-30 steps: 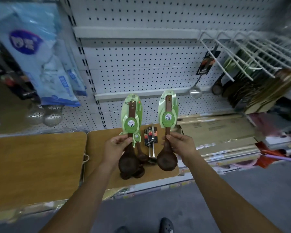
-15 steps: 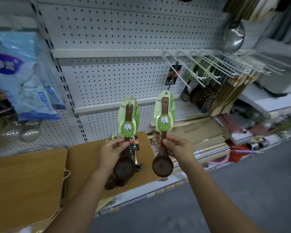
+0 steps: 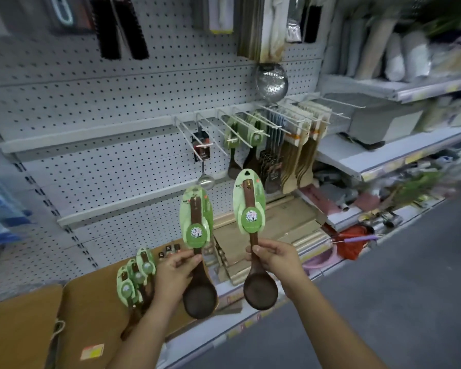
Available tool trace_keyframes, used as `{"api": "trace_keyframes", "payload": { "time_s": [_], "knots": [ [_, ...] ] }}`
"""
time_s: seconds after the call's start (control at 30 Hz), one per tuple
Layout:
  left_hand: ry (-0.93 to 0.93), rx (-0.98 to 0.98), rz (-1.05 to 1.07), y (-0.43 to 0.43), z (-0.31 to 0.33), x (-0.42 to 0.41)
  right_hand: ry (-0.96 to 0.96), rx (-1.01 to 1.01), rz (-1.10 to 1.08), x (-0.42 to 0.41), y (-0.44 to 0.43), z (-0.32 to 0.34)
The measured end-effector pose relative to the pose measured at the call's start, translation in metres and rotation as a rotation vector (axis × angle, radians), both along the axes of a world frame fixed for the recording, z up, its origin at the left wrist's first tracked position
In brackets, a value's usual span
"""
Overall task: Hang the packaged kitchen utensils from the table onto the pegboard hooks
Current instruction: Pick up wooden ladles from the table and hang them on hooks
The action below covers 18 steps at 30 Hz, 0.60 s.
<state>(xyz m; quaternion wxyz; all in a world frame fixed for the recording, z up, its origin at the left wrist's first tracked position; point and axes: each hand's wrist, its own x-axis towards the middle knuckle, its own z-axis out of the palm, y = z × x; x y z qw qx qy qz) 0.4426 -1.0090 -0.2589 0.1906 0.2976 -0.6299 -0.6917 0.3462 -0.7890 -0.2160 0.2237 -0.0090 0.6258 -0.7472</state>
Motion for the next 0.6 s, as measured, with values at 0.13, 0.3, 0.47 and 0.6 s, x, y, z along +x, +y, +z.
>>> {"api": "trace_keyframes", "payload": {
  "time_s": [0.13, 0.3, 0.47, 0.6],
  "knots": [
    [0.019, 0.026, 0.025, 0.051, 0.005, -0.017, 0.011, -0.013, -0.005, -0.020, 0.055, 0.010],
    [0.031, 0.005, 0.029, 0.090, 0.012, -0.033, -0.019, -0.042, -0.005, -0.040, 0.087, 0.013],
    [0.008, 0.009, 0.044, 0.093, 0.005, -0.058, -0.013, -0.019, 0.025, -0.067, 0.085, 0.010],
    [0.036, 0.012, 0.054, 0.096, 0.001, -0.091, -0.008, -0.006, 0.055, -0.100, 0.076, 0.009]
  ]
}}
